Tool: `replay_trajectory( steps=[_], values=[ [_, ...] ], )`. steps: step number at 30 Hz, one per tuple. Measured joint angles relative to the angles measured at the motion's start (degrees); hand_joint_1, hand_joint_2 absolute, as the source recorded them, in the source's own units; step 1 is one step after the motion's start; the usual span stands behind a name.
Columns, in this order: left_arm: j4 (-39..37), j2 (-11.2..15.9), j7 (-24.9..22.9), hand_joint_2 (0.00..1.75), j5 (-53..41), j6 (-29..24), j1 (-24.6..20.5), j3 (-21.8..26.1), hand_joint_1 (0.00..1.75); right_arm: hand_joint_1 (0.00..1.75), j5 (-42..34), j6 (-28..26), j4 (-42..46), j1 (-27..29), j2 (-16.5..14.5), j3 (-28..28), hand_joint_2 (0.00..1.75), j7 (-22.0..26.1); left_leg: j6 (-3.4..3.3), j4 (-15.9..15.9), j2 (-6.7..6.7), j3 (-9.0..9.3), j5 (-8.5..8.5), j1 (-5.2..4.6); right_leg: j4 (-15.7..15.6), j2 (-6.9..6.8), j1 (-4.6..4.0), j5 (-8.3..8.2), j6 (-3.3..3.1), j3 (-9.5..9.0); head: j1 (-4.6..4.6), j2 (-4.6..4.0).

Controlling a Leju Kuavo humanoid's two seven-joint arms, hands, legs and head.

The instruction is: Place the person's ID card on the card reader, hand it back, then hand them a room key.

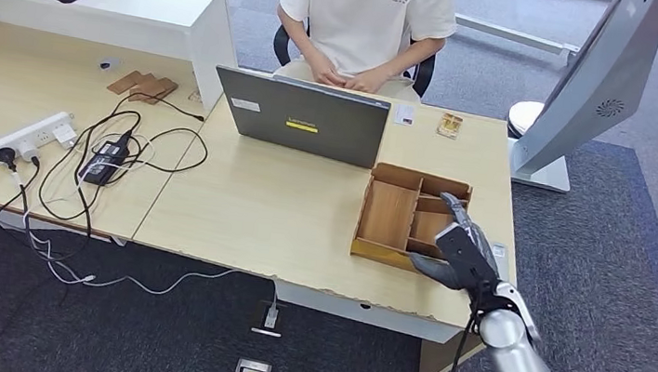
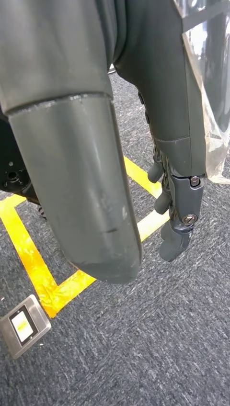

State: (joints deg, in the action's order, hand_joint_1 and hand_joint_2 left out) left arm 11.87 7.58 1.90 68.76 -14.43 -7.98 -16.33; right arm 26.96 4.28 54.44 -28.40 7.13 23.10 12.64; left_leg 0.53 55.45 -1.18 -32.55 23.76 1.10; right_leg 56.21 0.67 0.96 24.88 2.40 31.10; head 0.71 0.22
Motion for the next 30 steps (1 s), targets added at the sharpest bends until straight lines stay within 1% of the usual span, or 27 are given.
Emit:
replay_trajectory(
  steps=[3,7,10,15,22,30],
  values=[
    [0.00,0.01,0.02,0.00,0.01,0.01,0.00,0.00,0.00,0.00,1.91,-0.94,-0.08,0.21,0.18,0.10,1.75,0.02,0.00,0.00,0.00,0.00,0.00,0.00,0.00,0.00,0.00,0.00,0.00,0.00,0.00,0.00],
    [0.00,0.00,-0.07,0.00,0.34,0.02,0.01,0.00,0.00,0.00,7.24,-4.18,-0.32,0.49,0.51,0.62,1.75,-0.20,0.00,0.00,0.00,0.00,0.00,0.00,0.00,0.00,0.00,0.00,0.00,0.00,0.01,0.00],
    [0.00,0.00,-0.37,0.00,0.66,0.08,0.04,0.00,0.00,0.00,10.18,-5.43,-0.53,0.91,0.91,1.06,1.75,-0.58,0.00,0.00,0.00,0.00,0.00,0.00,0.00,0.00,0.00,0.00,0.00,0.00,0.00,0.00],
    [0.00,0.08,-0.52,0.00,0.72,0.22,0.05,0.00,0.00,0.00,13.74,-7.08,-0.78,1.64,1.43,1.59,1.75,-1.34,0.00,0.00,0.00,0.00,0.00,0.00,0.00,0.00,0.00,0.00,0.00,0.00,0.01,0.00],
    [0.00,0.28,-0.52,0.00,0.69,0.27,0.06,0.00,0.00,0.00,18.50,-10.97,-0.92,2.15,1.62,2.11,1.75,-2.37,0.00,0.00,0.00,0.00,0.00,0.00,0.00,0.00,0.00,0.00,0.00,0.01,0.00,0.00],
    [-0.02,0.28,-0.81,0.00,0.70,0.05,0.06,0.00,0.00,0.00,23.43,-16.79,-0.96,2.91,1.47,2.87,1.75,-3.36,0.00,0.00,0.00,-0.01,0.00,0.00,0.00,0.00,0.00,0.00,0.00,0.00,0.01,0.00]
  ],
)
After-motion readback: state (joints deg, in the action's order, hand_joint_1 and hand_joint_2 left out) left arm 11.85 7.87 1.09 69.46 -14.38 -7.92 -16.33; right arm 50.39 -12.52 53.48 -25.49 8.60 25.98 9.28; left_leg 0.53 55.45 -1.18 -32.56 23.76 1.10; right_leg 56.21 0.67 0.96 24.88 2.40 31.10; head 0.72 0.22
